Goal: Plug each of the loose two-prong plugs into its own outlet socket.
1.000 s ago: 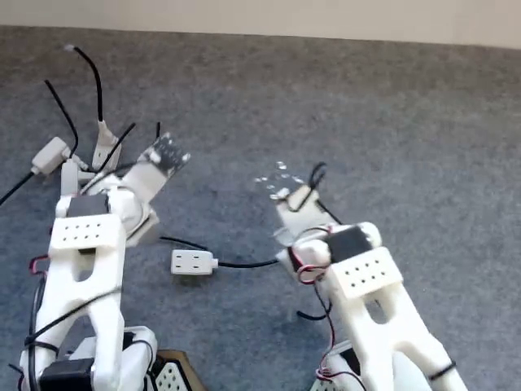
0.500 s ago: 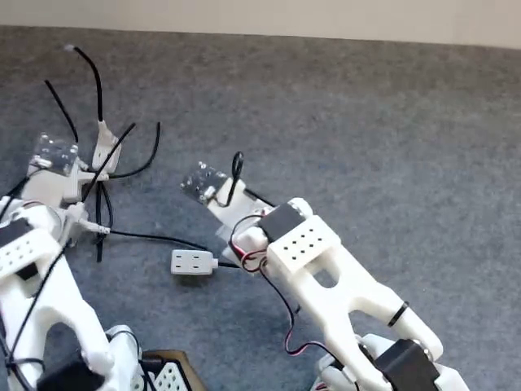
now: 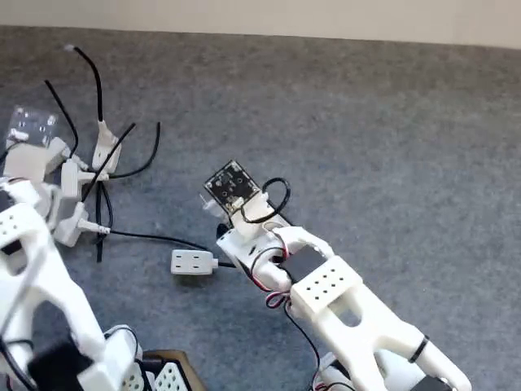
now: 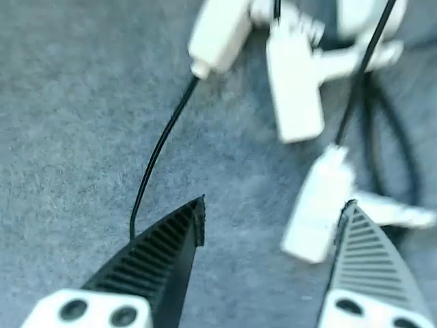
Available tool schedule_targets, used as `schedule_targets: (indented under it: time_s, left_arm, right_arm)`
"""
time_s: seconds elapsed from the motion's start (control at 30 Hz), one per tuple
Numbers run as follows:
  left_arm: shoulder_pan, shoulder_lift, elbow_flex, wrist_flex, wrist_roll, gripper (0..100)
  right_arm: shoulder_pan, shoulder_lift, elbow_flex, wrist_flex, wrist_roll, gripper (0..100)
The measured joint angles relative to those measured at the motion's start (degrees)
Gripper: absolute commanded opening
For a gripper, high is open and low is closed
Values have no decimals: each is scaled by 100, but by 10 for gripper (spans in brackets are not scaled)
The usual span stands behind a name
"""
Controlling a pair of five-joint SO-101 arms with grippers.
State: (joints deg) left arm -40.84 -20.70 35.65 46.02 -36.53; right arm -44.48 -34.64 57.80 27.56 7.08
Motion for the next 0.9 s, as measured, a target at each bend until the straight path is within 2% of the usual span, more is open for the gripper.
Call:
schedule_targets:
  time_s: [0.13,0.27,0.37,0.6,0.9]
  left_arm:
    - [905,-1231,105,141,818,355]
    - [2092,-2787,862,141,1582,362]
    - [2664,-3833,1503,141,2101,362]
    - [2804,-5442,2892,141,2488,359]
    - [3288,-6673,3982,378,2629,358]
  right_arm:
    - [0,-26,53,-334,-193,5]
    - [0,-26,97,-422,-237,5]
    - [-123,-35,132,-431,-237,5]
    - [-879,-35,457,-325,-237,5]
    - [-844,-35,440,18,-237,5]
